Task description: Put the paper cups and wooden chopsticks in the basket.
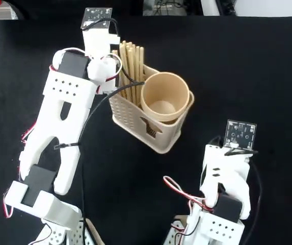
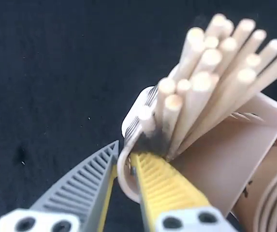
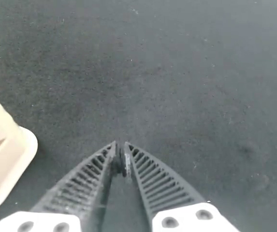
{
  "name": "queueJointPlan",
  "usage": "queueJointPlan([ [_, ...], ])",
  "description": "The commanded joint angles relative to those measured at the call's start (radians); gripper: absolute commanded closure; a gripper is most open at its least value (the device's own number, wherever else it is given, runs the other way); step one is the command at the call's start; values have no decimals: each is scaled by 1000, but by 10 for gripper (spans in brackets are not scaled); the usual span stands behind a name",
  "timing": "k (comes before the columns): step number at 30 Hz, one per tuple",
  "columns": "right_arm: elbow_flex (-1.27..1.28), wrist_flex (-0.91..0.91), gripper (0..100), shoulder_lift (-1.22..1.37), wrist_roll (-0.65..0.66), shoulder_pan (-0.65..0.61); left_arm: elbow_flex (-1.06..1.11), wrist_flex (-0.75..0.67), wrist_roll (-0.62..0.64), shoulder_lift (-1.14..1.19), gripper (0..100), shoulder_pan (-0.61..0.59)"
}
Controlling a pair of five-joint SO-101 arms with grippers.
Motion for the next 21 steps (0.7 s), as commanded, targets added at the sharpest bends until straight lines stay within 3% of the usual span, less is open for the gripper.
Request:
queueJointPlan([
  [1, -5, 2, 985, -67, 0, -12, -12, -6, -9, -74, 970, -18],
  [7, -4, 2, 985, -67, 0, -12, -12, 37, -11, -221, 971, -81],
  [16, -2, 2, 985, -67, 0, -12, -1, 57, -11, -347, 970, -349],
  [21, -2, -2, 985, -67, -5, -14, 147, 18, -11, -358, 970, -398],
])
